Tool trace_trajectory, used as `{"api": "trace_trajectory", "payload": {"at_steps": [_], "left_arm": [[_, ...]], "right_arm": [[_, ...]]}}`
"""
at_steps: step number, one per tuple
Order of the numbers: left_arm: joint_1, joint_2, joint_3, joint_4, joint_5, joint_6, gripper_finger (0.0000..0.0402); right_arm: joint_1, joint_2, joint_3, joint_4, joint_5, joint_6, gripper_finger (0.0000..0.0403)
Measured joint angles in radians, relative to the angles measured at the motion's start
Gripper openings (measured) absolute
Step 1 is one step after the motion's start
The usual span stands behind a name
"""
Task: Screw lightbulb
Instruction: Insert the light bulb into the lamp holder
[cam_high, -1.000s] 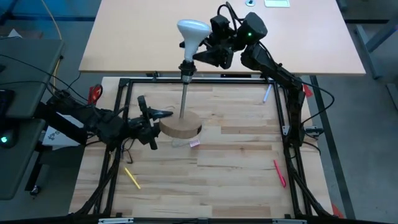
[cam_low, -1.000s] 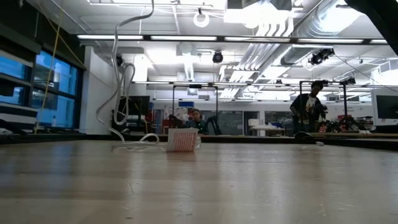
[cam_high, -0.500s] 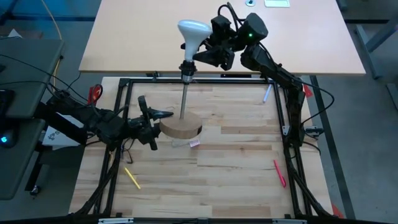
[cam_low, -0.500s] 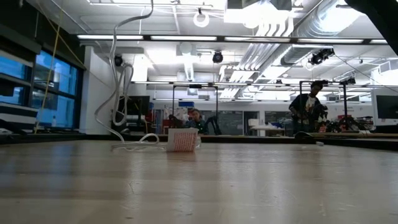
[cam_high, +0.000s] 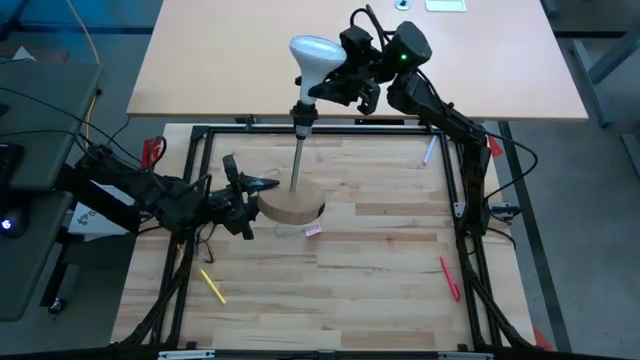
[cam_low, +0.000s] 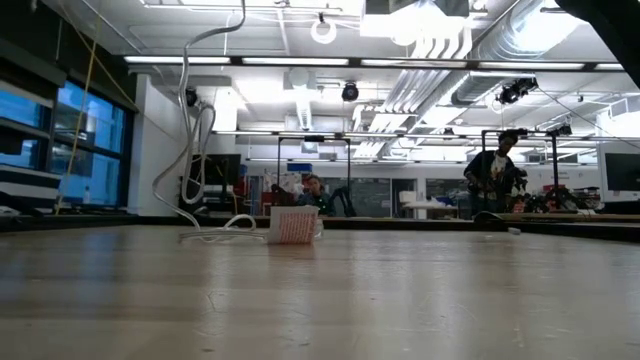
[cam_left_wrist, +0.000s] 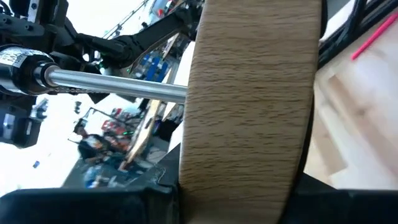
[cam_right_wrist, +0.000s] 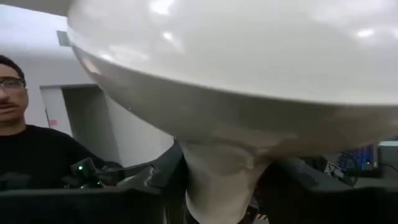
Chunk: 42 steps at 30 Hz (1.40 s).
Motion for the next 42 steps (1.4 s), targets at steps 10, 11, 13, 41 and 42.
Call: {"api": "trace_trajectory", "payload": {"at_steps": [10, 11, 13, 41, 42], "left_arm": [[0.042, 0.003, -0.002, -0.011, -0.071, 0.122, 0.0107], [0.042, 0.003, -0.002, -0.018, -0.082, 0.124, 0.0107], [0.042, 0.003, -0.002, -0.035, -0.110, 0.125, 0.0107], [0.150, 0.010, -0.003, -0.216, -0.271, 0.125, 0.0107], [0.159, 0.014, -0.003, -0.220, -0.271, 0.127, 0.0107]], "right_arm": [[0.005, -0.004, 0.003, -0.094, 0.051, 0.018, 0.0149], [0.005, -0.004, 0.003, -0.111, 0.060, 0.016, 0.0149], [0.007, -0.004, 0.003, -0.139, 0.079, 0.010, 0.0149], [0.066, -0.008, 0.003, -0.452, 0.543, -0.108, 0.0148], [0.068, -0.009, 0.003, -0.461, 0.562, -0.107, 0.0148]]}}
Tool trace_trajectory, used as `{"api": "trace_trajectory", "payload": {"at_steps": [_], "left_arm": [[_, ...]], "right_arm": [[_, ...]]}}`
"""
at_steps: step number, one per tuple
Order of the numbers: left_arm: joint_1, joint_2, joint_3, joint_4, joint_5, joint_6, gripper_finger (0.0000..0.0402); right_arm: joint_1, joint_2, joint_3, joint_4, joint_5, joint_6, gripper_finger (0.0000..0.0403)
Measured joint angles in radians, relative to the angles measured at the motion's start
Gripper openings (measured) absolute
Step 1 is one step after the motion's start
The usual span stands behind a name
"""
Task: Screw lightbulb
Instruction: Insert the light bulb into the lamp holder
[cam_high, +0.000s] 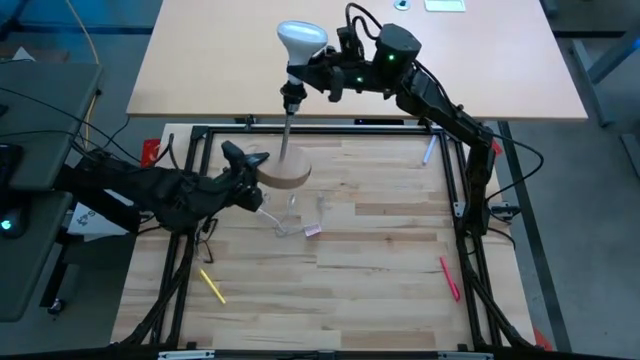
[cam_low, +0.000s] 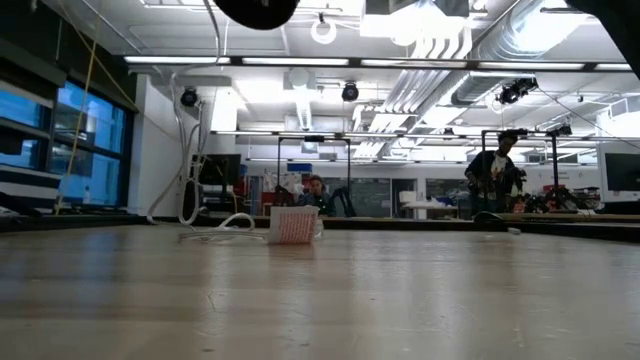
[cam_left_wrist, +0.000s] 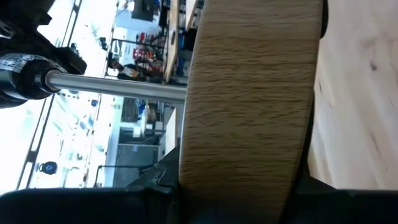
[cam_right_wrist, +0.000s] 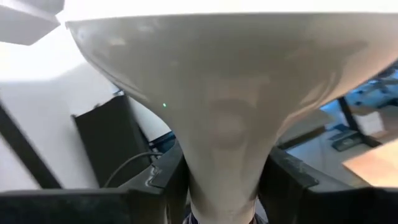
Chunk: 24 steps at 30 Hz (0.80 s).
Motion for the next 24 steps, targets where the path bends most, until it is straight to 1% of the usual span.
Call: {"api": "trace_trajectory", "payload": {"at_steps": [6, 12, 18, 21, 24], "left_arm": [[0.054, 0.011, 0.000, -0.028, 0.052, -0.009, 0.0107], [0.118, 0.031, 0.002, -0.093, 0.085, -0.028, 0.0107], [0.187, 0.068, 0.003, -0.126, 0.110, -0.026, 0.0107], [0.219, 0.090, 0.003, -0.129, 0.125, -0.018, 0.0107], [0.245, 0.116, 0.003, -0.130, 0.130, -0.020, 0.0107]], "right_arm": [[0.006, -0.002, 0.000, -0.084, 0.119, 0.027, 0.0147], [0.013, -0.002, 0.000, -0.175, 0.274, 0.072, 0.0147], [0.029, -0.001, -0.001, -0.288, 0.477, 0.131, 0.0147], [0.038, 0.000, -0.002, -0.347, 0.592, 0.186, 0.0147], [0.040, 0.001, -0.003, -0.393, 0.673, 0.254, 0.0147]]}}
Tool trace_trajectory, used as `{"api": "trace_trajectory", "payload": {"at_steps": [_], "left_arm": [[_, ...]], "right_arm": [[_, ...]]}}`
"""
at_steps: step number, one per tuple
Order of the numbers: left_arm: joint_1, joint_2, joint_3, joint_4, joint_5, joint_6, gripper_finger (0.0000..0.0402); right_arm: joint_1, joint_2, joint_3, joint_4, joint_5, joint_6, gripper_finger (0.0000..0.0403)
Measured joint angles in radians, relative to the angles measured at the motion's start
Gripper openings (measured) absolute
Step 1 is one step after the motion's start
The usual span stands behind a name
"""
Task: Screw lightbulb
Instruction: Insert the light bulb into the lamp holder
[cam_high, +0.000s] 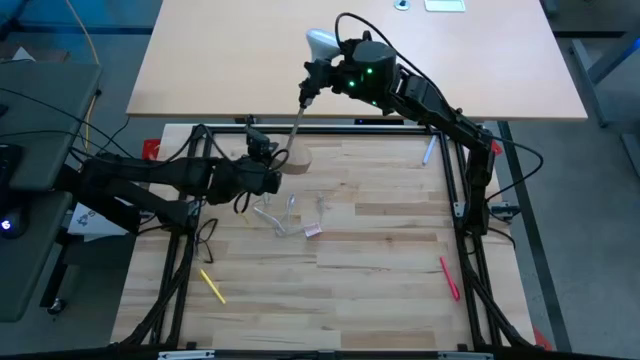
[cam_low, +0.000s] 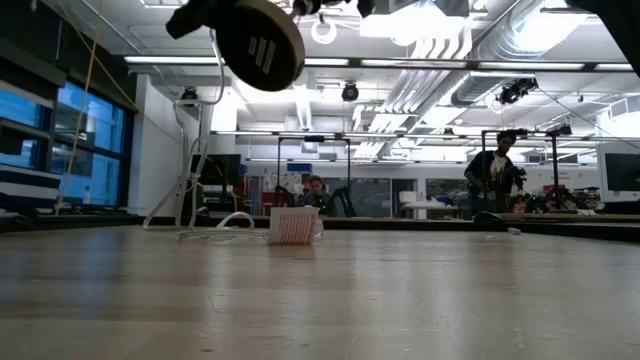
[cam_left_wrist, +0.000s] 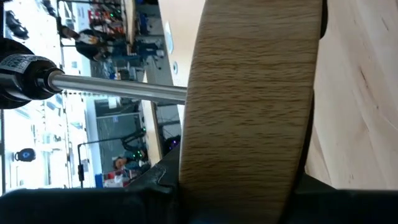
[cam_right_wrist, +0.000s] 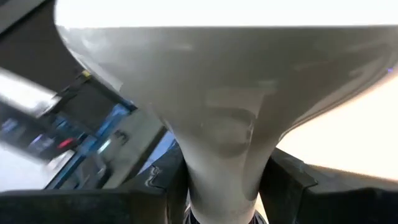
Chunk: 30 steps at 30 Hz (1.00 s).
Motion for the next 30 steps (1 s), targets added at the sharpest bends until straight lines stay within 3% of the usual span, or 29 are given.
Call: {"api": "trace_trajectory", "payload": {"at_steps": [10, 17, 25, 30], "left_arm": [[0.044, 0.098, 0.000, 0.000, 0.039, -0.010, 0.0107], [0.043, 0.120, 0.000, 0.003, 0.077, -0.053, 0.0107], [0.043, 0.113, 0.003, 0.006, 0.101, -0.044, 0.0107], [0.042, 0.113, 0.003, -0.017, 0.102, -0.090, 0.0107]], "right_arm": [[0.001, 0.004, -0.003, -0.160, 0.174, 0.188, 0.0147], [0.003, 0.004, -0.003, -0.183, 0.176, 0.192, 0.0148], [0.009, 0.007, -0.003, -0.166, 0.148, 0.186, 0.0292], [0.008, 0.005, -0.001, -0.153, 0.115, 0.136, 0.0321]]}}
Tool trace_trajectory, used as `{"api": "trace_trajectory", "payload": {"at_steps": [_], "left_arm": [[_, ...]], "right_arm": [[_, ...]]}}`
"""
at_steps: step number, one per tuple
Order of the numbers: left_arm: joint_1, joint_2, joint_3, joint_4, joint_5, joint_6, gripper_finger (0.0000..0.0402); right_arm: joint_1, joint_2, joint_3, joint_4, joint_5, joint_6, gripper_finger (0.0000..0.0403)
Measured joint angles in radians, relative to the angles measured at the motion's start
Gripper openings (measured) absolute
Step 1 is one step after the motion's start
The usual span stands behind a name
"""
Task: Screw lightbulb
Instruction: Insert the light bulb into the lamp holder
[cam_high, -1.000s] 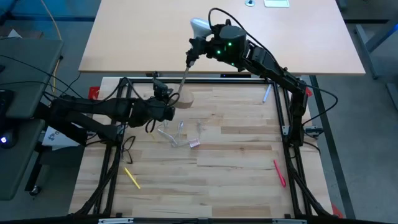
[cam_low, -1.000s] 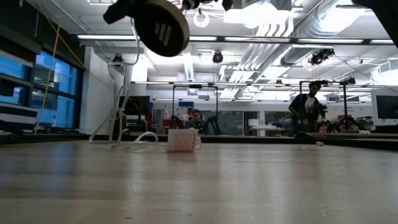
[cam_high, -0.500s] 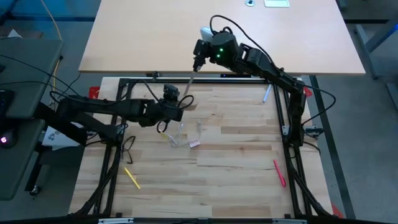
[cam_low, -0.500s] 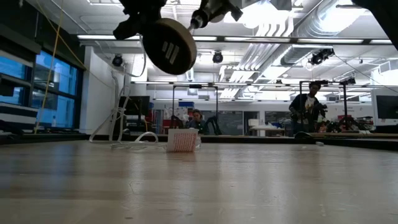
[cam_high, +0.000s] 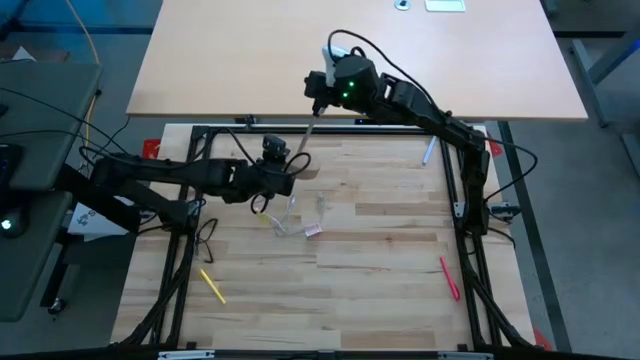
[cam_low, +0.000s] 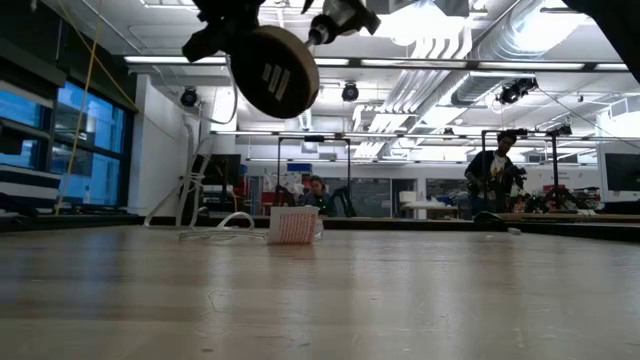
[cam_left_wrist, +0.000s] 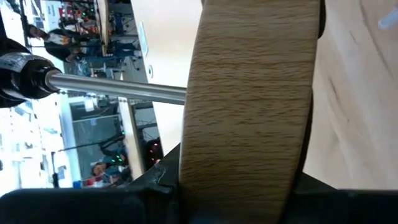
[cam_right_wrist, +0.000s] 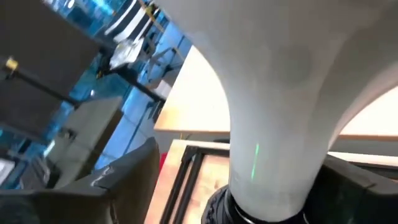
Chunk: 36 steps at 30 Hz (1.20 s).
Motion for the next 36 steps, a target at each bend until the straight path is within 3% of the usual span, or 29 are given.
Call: {"api": "trace_trajectory", "payload": {"at_steps": [5, 12, 17, 19, 22, 26, 29, 32, 36], "left_arm": [[-0.002, -0.027, -0.001, -0.105, 0.018, -0.157, 0.0107], [0.000, -0.100, -0.010, -0.266, 0.020, -0.366, 0.0107], [-0.021, -0.154, -0.013, -0.314, 0.008, -0.531, 0.0107], [-0.040, -0.181, -0.036, -0.241, -0.028, -0.542, 0.0107], [-0.071, -0.239, -0.143, 0.004, -0.055, -0.424, 0.0107], [-0.104, -0.283, -0.326, 0.451, -0.054, -0.138, 0.0107], [-0.108, -0.265, -0.438, 0.672, -0.049, 0.112, 0.0107], [-0.089, -0.226, -0.507, 0.735, -0.022, 0.208, 0.0107], [-0.061, -0.170, -0.558, 0.754, 0.003, 0.116, 0.0107]], "right_arm": [[-0.002, -0.017, 0.000, -0.057, -0.067, -0.084, 0.0323], [-0.024, -0.058, 0.001, -0.136, -0.055, -0.163, 0.0324], [-0.034, -0.107, 0.001, -0.157, -0.061, -0.327, 0.0325], [-0.038, -0.135, 0.003, -0.167, -0.058, -0.399, 0.0325], [-0.039, -0.173, 0.002, -0.181, -0.055, -0.499, 0.0325], [-0.020, -0.221, 0.001, -0.193, -0.075, -0.616, 0.0325], [0.004, -0.252, 0.001, -0.202, -0.078, -0.686, 0.0325], [0.036, -0.265, 0.001, -0.226, -0.073, -0.739, 0.0325], [0.088, -0.259, -0.002, -0.261, -0.059, -0.817, 0.0325]]}}
